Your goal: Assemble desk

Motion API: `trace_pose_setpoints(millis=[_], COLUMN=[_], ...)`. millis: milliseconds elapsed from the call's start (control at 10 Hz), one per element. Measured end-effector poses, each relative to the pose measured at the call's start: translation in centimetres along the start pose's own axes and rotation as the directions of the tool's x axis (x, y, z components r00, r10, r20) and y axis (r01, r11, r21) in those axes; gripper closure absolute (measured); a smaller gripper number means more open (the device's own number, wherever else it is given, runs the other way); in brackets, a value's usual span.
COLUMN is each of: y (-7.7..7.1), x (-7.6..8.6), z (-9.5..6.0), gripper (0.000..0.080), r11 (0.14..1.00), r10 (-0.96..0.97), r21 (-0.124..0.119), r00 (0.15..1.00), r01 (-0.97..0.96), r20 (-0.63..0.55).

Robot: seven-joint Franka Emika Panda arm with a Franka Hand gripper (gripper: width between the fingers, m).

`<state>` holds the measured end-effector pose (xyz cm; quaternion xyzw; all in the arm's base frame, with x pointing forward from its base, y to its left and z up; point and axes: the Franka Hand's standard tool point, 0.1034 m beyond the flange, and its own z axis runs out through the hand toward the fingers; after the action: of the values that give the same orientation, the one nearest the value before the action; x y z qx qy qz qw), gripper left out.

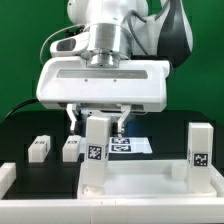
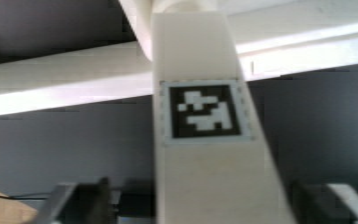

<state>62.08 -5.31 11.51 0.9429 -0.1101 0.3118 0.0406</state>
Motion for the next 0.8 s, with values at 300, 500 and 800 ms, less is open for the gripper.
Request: trace_pose_setpoints(millis=[300, 500, 800], y=[0.00, 0.00, -0.07], x=[0.00, 0.00, 0.15], z=[0.00, 0.00, -0.36], gripper=[0.0152, 0.0150, 0.0150], r11=[1.000, 1.000, 0.999], r10=[0.000, 0.000, 0.022], r21=[0.000, 0.000, 0.033], r00=[1.000, 1.000, 0.995], r01=[0.000, 0.000, -0.025], r20=[0.000, 0.000, 0.100])
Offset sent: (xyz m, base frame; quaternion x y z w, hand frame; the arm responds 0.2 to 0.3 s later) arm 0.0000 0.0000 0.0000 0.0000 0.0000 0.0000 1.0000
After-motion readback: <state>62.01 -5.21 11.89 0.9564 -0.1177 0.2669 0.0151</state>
